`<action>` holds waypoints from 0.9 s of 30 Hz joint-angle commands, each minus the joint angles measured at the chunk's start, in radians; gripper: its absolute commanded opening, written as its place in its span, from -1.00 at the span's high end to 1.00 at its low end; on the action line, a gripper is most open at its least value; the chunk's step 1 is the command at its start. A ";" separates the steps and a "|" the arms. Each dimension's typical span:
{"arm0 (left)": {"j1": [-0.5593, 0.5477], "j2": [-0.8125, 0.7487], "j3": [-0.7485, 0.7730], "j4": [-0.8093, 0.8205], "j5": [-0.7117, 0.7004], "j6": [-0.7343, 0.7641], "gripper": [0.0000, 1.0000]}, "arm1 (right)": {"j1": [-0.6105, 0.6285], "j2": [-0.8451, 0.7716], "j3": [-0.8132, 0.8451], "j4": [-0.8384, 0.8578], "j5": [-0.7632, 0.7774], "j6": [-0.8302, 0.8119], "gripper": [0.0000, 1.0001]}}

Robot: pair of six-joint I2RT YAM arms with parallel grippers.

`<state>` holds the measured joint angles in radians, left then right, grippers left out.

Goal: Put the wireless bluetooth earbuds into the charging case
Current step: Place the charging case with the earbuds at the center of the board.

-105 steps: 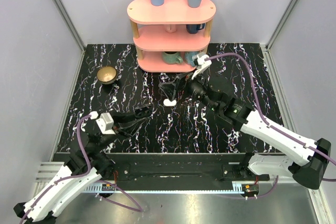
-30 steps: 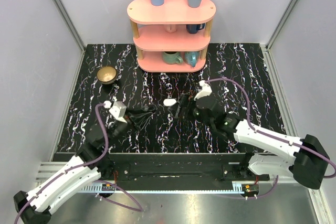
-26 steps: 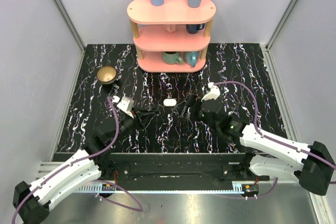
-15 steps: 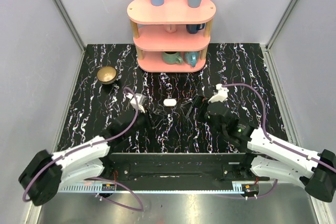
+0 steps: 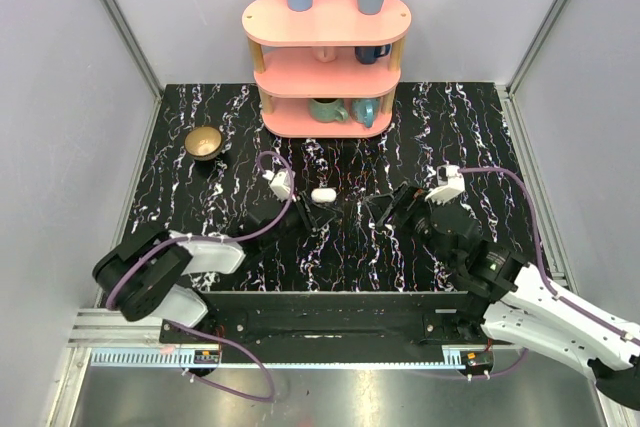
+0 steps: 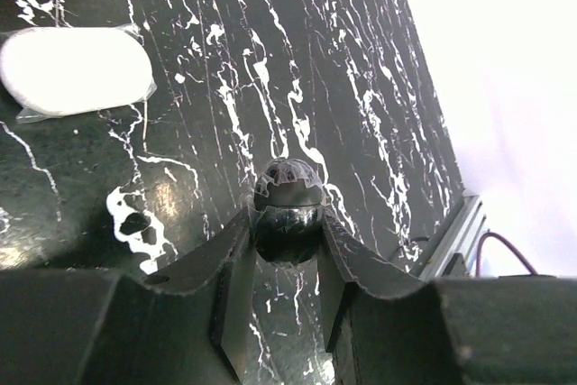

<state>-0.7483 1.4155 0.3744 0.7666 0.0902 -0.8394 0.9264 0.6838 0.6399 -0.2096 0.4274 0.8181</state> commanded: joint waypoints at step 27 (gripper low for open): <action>0.017 0.272 -0.045 0.295 -0.038 -0.175 0.28 | -0.005 0.094 0.061 -0.028 -0.032 -0.053 -1.00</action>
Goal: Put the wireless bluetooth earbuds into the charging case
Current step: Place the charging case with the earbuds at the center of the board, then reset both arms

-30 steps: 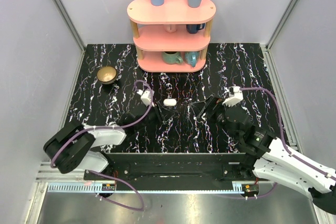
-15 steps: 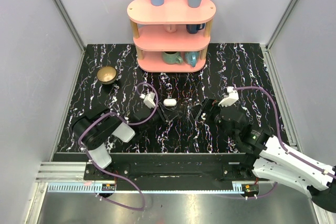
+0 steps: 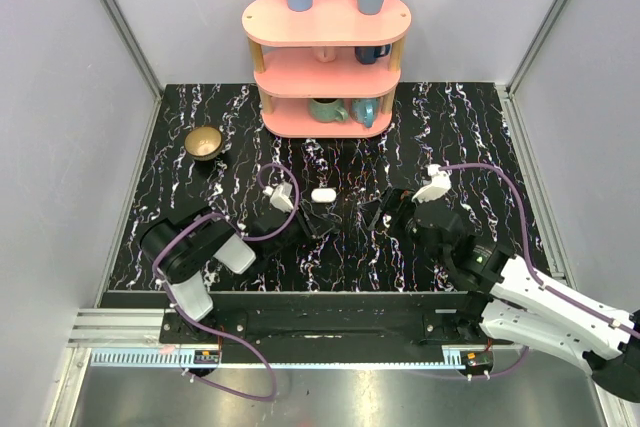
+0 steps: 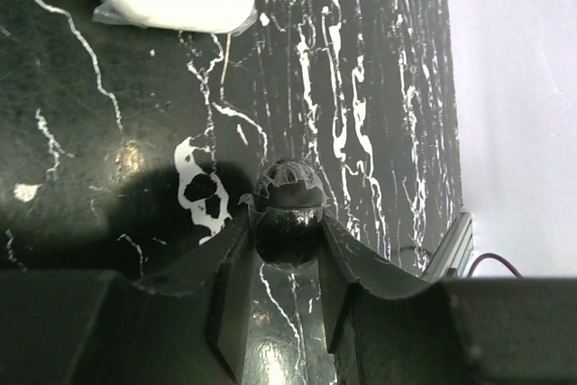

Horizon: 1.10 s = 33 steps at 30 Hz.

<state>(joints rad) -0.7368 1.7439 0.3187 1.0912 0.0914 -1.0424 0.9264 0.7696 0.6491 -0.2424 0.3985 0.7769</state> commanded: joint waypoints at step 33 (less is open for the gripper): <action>0.007 -1.139 0.158 -1.273 -0.782 0.419 -0.98 | -0.550 0.149 0.104 -0.049 -0.267 -0.166 -0.99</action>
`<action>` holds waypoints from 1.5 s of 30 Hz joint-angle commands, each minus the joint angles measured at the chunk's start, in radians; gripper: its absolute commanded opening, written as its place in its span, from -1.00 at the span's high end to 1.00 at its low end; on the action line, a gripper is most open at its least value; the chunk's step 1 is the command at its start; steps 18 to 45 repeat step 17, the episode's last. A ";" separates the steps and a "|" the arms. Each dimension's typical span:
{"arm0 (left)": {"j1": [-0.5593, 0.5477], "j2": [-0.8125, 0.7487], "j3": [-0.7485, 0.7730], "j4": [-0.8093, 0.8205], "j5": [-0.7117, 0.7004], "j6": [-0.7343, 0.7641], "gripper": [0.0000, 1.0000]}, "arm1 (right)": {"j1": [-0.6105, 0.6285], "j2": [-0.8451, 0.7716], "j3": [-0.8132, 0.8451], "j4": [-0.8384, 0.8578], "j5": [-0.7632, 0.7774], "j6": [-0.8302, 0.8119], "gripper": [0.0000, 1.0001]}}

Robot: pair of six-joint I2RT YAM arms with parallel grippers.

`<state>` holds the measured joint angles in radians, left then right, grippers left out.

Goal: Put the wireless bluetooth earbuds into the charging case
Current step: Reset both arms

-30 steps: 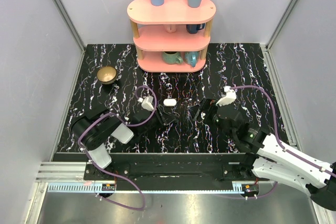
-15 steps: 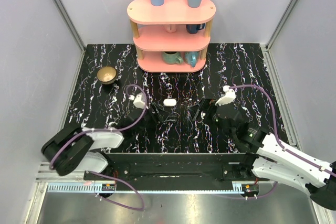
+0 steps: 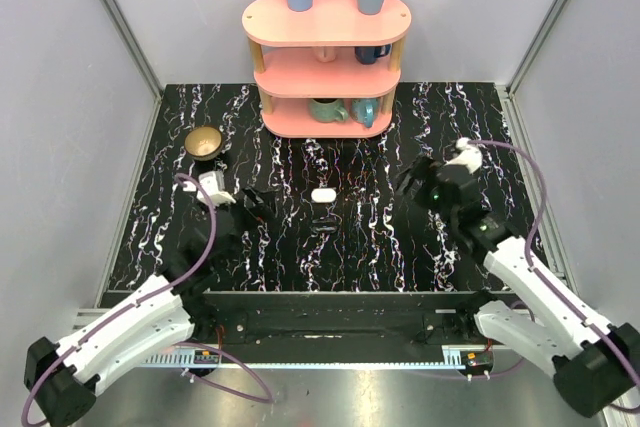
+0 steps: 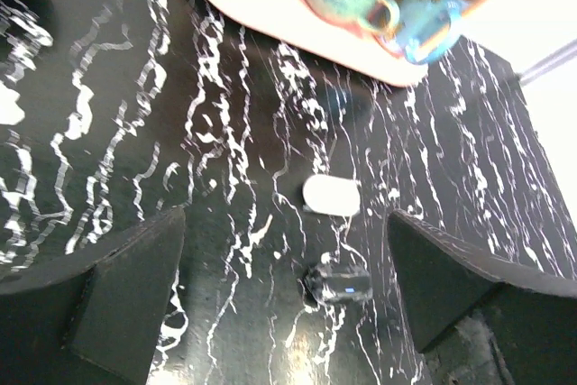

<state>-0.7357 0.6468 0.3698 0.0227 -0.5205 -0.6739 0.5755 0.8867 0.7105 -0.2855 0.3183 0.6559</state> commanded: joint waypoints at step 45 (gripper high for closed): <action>0.006 -0.035 0.227 -0.428 -0.412 0.069 -0.98 | -0.502 0.190 0.061 0.077 -0.041 -0.236 -1.00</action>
